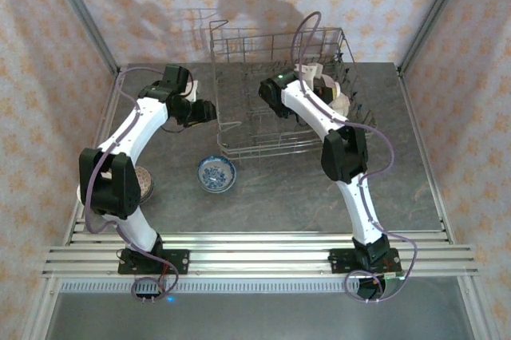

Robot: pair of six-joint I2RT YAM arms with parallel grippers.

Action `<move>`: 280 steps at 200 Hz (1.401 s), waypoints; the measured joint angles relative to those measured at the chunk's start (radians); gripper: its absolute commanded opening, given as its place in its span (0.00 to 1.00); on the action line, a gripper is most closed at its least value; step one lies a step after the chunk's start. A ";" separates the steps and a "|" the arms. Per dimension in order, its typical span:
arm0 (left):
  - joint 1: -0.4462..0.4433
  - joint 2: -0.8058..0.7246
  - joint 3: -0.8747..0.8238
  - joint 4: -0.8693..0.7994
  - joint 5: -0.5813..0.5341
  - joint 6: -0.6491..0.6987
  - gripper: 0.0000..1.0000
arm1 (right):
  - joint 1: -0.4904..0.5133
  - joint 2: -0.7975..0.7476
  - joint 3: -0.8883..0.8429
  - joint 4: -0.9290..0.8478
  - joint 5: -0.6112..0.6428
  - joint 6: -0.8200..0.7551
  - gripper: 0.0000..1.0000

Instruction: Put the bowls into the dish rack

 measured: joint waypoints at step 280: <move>-0.021 -0.001 -0.080 0.061 0.033 -0.057 0.50 | -0.034 0.027 -0.048 0.002 0.138 -0.158 0.00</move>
